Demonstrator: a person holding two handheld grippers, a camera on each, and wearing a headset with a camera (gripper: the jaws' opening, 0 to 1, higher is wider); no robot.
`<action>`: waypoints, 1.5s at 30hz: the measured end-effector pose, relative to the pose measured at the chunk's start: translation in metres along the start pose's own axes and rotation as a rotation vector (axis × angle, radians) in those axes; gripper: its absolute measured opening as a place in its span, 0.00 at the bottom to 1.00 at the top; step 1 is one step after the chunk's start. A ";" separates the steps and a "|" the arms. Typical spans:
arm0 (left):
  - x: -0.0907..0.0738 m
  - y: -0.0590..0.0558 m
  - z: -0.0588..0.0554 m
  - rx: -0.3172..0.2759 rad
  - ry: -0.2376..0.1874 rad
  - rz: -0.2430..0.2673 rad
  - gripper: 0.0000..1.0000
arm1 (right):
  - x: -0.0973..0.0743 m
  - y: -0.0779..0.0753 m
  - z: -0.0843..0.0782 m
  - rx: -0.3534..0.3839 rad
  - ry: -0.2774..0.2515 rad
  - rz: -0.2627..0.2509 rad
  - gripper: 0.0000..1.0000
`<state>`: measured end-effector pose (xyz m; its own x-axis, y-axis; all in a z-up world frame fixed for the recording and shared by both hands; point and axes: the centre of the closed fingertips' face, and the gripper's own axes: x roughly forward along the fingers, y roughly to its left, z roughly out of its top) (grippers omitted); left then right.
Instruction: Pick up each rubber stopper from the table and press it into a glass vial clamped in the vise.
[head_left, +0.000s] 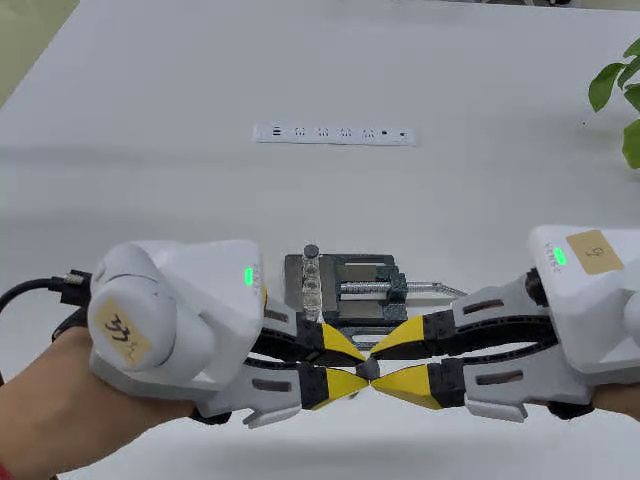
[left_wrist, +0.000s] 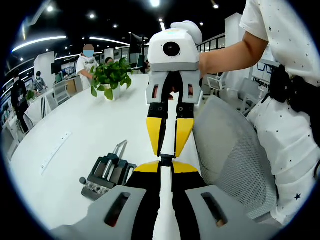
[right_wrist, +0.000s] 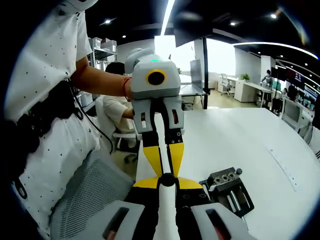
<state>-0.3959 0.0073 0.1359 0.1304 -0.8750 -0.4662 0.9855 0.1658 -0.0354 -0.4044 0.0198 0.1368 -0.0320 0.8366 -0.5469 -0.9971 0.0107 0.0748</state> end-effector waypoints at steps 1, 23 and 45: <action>0.000 0.000 0.000 0.000 -0.002 0.001 0.03 | 0.000 0.000 0.000 -0.003 0.000 -0.001 0.06; -0.002 0.000 -0.005 -0.020 -0.033 0.030 0.04 | 0.007 -0.002 -0.001 0.014 0.038 0.012 0.06; -0.027 0.024 -0.029 -0.090 -0.072 0.189 0.34 | 0.002 -0.038 0.008 0.041 0.061 -0.043 0.06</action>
<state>-0.3788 0.0479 0.1220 0.3222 -0.8544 -0.4077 0.9298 0.3666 -0.0335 -0.3656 0.0257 0.1394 0.0055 0.8000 -0.5999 -0.9941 0.0693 0.0833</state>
